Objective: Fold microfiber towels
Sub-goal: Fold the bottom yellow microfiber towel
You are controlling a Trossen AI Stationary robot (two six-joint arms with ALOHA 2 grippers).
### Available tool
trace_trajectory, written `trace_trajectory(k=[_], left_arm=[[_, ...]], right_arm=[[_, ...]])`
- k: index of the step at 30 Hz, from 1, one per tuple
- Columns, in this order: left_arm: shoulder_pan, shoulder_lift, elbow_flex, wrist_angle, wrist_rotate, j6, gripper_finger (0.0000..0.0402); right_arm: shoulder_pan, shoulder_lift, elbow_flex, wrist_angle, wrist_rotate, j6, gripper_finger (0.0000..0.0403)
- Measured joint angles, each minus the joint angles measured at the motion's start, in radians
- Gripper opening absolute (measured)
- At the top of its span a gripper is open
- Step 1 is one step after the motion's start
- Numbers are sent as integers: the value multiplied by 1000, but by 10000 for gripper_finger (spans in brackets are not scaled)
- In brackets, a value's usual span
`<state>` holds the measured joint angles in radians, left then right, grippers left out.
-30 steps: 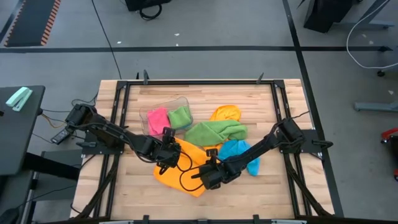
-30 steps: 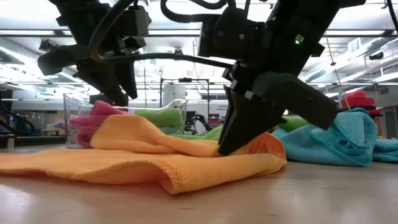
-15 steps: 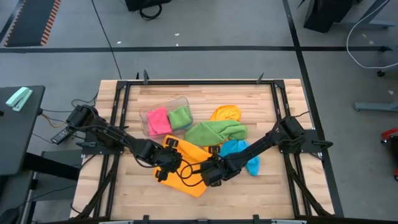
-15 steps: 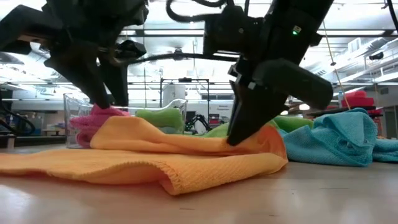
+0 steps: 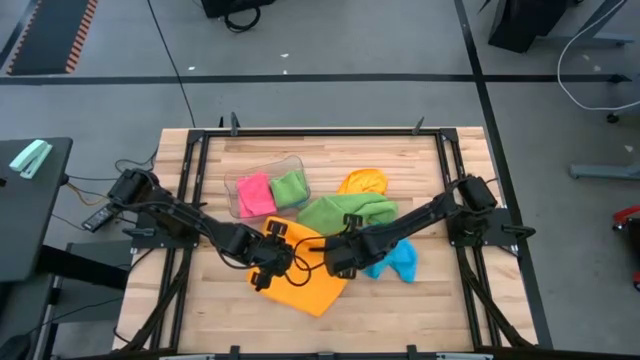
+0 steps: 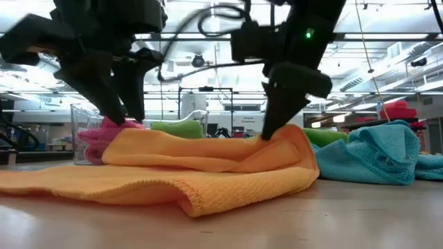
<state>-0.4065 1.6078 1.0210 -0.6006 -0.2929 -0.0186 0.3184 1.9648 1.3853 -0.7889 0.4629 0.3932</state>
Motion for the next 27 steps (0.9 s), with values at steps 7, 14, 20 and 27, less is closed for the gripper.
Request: trace_trajectory(k=[7,14,20,27], left_arm=[[10,34,0,-13,-25,-41,172],[14,79,0,-46,-132,-64,172],[32,107,0,-81,-167,-106,172],[52,111,-20,-84,-166,-132,172]], right_arm=[[-46,-2,0,-52,-22,0,65],[-64,-4,0,-98,-72,-9,160],[-56,-47,-1,-150,-65,6,208],[-11,-98,-1,-55,-38,-68,213]])
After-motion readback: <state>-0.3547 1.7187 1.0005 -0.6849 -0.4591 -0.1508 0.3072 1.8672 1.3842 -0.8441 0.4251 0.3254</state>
